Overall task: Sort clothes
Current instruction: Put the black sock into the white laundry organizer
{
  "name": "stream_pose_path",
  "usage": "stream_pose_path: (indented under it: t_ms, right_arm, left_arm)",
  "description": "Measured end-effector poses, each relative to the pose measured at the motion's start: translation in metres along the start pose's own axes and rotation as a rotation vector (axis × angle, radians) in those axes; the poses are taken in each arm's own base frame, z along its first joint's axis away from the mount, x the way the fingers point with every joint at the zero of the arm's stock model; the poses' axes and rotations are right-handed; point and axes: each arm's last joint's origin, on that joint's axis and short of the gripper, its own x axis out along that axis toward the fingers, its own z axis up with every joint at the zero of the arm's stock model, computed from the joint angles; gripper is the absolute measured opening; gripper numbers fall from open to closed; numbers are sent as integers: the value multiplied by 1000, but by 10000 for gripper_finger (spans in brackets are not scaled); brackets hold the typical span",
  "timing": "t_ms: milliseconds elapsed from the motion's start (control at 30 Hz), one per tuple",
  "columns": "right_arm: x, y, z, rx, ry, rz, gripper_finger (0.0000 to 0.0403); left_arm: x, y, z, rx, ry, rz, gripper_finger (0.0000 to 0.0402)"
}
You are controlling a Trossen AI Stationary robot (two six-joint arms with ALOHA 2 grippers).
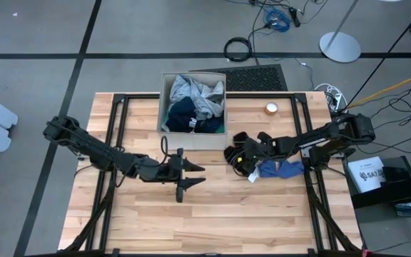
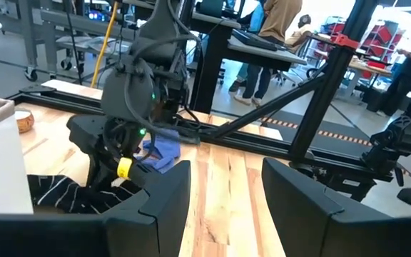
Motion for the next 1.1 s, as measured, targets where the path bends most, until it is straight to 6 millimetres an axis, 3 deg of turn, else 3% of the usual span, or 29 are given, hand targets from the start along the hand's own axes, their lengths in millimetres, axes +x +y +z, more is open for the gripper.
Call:
stream_pose_path:
  t_ms: [233, 533, 833, 967, 1100]
  right_arm:
    - [-39, 9, 33, -33, -106, 64, 4]
    - [-108, 22, 71, -82, -288, 175, 1]
    - [-176, 52, 99, -176, -513, 348, 0]
    - [-193, 67, 105, -217, -546, 398, 0]
    - [-204, 77, 104, -231, -556, 440, 0]
  left_arm:
    - [0, 0, 0, 3, 1, 0, 182]
    - [0, -1, 0, 8, 8, -26, 182]
    - [0, -4, 9, 35, -83, -64, 182]
    - [-2, -8, 12, 266, -124, -133, 182]
    - [-4, -16, 9, 710, -155, -187, 182]
